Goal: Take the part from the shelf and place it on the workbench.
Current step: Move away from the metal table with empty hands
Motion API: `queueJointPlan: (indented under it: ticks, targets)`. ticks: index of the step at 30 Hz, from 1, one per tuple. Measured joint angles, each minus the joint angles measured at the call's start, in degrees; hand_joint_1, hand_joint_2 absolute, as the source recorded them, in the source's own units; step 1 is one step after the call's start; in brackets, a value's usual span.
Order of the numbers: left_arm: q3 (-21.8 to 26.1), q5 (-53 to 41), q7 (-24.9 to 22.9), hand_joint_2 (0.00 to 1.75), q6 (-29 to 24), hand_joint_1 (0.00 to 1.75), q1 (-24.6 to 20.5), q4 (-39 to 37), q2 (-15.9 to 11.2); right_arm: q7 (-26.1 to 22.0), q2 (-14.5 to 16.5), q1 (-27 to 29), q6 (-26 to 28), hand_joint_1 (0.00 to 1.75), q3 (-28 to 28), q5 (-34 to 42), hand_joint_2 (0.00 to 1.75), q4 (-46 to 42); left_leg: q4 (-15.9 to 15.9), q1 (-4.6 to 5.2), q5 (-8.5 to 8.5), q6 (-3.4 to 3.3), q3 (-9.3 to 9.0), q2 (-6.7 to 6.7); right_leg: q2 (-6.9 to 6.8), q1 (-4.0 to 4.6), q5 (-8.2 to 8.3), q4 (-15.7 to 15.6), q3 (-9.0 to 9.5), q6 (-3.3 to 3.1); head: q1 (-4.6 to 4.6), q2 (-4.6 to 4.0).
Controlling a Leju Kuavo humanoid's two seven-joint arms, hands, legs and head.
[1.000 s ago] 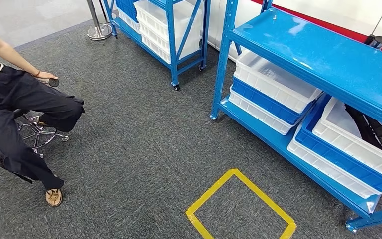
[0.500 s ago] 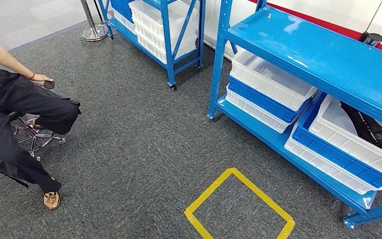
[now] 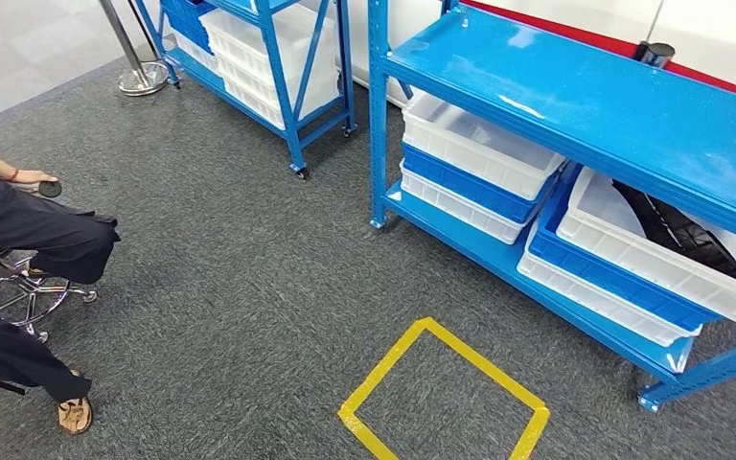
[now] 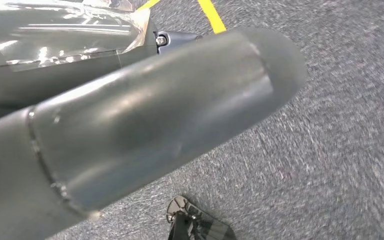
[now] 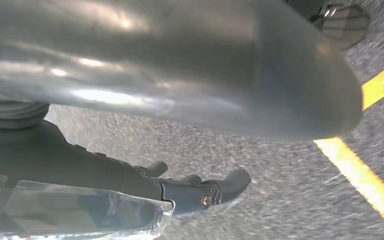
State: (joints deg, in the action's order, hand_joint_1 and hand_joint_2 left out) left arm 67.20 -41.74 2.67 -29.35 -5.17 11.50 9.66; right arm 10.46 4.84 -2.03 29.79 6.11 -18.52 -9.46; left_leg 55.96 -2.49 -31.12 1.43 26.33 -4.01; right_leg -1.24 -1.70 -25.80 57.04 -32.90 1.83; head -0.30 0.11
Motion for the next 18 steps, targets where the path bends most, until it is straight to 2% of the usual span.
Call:
queueJointPlan:
  ticks: [1,2,3,4,5,6,7,9,10,11,13,14,15,16,17,18]
  targets:
    - [-0.01,-0.01,-0.02,0.0,-0.03,0.0,0.03,-0.01,0.03,0.07,-0.01,0.01,0.0,0.0,-0.02,0.0,0.0,0.0,2.59,-0.08,-1.62,0.04,1.18,1.23,0.61,0.0,0.01,-0.06,0.1,-0.47,-0.15,0.0]
    - [-0.02,-0.02,-0.06,0.0,-0.05,0.0,0.07,-0.01,0.03,0.11,0.02,0.01,-0.01,0.0,-0.03,0.01,0.0,0.01,6.41,-0.01,-3.6,-0.09,3.08,2.53,1.18,0.14,-0.03,-0.06,0.11,-0.79,-0.29,0.0]
    - [-0.03,-0.03,-0.16,0.0,-0.09,0.0,0.16,-0.02,0.01,0.16,0.04,0.0,-0.01,0.0,-0.03,0.01,0.0,0.01,10.85,0.13,-5.47,-0.29,5.51,3.24,1.82,0.4,-0.08,-0.05,0.13,-1.07,-0.36,0.0]
    - [-0.04,-0.07,-0.32,0.0,-0.14,0.0,0.26,-0.02,-0.02,0.27,0.08,0.02,-0.04,0.0,-0.04,0.0,0.0,0.02,14.88,0.31,-6.75,-0.55,7.93,3.65,2.58,0.71,-0.11,-0.04,0.17,-1.31,-0.37,0.0]
    - [-0.04,-0.13,-0.55,0.0,-0.19,0.0,0.35,-0.02,-0.05,0.42,0.1,0.08,-0.09,0.0,-0.04,-0.01,0.0,0.03,16.93,0.48,-6.76,-0.85,9.46,3.79,3.31,0.96,-0.15,-0.02,0.24,-1.37,-0.37,0.0]
    - [-0.04,-0.21,-0.76,0.0,-0.23,0.0,0.42,-0.03,-0.07,0.59,0.1,0.16,-0.16,0.0,-0.04,-0.01,0.0,0.05,16.57,0.68,-5.4,-1.31,9.93,3.97,4.12,1.2,-0.17,-0.02,0.36,-1.4,-0.37,0.0]
    - [-0.04,-0.28,-0.89,0.0,-0.24,0.0,0.46,-0.03,-0.06,0.72,0.11,0.2,-0.25,0.0,-0.05,-0.01,0.0,0.08,14.01,0.9,-3.12,-1.88,9.3,4.39,4.93,1.38,-0.18,-0.02,0.51,-1.42,-0.36,0.0]
    - [-0.05,-0.38,-0.92,0.0,-0.21,0.0,0.5,-0.05,-0.13,0.81,0.22,0.2,-0.38,0.0,-0.08,-0.01,0.0,0.13,6.36,1.34,1.5,-3.14,6.55,6.77,6.47,1.71,-0.19,0.04,0.69,-1.4,-0.32,0.0]
    - [-0.06,-0.41,-0.86,0.0,-0.2,0.0,0.52,-0.05,-0.17,0.81,0.31,0.19,-0.43,0.0,-0.1,0.01,0.0,0.13,3.73,1.54,2.65,-3.49,5.53,7.72,7.09,1.79,-0.2,0.08,0.66,-1.37,-0.31,0.0]
    - [-0.08,-0.45,-0.79,0.0,-0.16,0.0,0.53,-0.07,-0.21,0.81,0.37,0.22,-0.47,0.0,-0.14,0.04,0.0,0.13,2.31,1.74,3.07,-3.69,4.97,8.28,7.66,1.8,-0.18,0.09,0.55,-1.27,-0.29,0.0]
    - [-0.16,-0.56,-0.67,0.0,-0.09,0.0,0.5,-0.08,-0.18,0.82,0.43,0.42,-0.55,0.0,-0.26,0.18,0.0,0.14,1.78,1.98,3.14,-3.8,4.75,7.28,8.6,1.67,-0.09,0.06,0.14,-0.86,-0.32,0.0]
    - [-0.26,-0.67,-0.62,0.0,-0.05,0.0,0.47,-0.09,-0.16,0.82,0.4,0.56,-0.57,0.0,-0.34,0.27,0.0,0.15,1.5,1.95,3.33,-3.95,4.6,6.66,8.19,1.64,-0.21,0.36,-0.2,-0.64,-0.3,0.0]
    - [-0.34,-0.78,-0.58,0.0,-0.03,0.0,0.48,-0.08,-0.15,0.84,0.39,0.66,-0.56,0.0,-0.42,0.34,0.0,0.15,1.22,1.85,3.5,-4.2,4.48,6.02,7.07,1.66,-0.73,1.29,-0.8,-0.51,-0.2,0.0]
    - [-0.43,-0.88,-0.54,0.0,-0.01,0.0,0.53,-0.08,-0.14,0.85,0.36,0.65,-0.56,0.0,-0.49,0.42,0.0,0.15,0.94,1.73,3.62,-4.46,4.35,5.26,5.56,1.69,-1.85,3.43,-1.97,-0.51,-0.04,0.0]
    - [-0.48,-0.94,-0.51,0.0,0.0,0.0,0.61,-0.08,-0.16,0.85,0.34,0.59,-0.55,0.0,-0.57,0.46,0.0,0.15,0.85,1.76,3.62,-4.65,4.3,4.47,3.86,1.59,-3.43,6.73,-3.62,-0.56,0.09,0.0]
    - [-0.49,-0.97,-0.5,0.0,0.01,0.0,0.71,-0.08,-0.16,0.86,0.34,0.51,-0.55,0.0,-0.66,0.49,0.0,0.15,0.84,1.8,3.55,-4.82,4.32,3.63,2.83,1.47,-5.13,10.68,-5.6,-0.56,0.22,0.0]
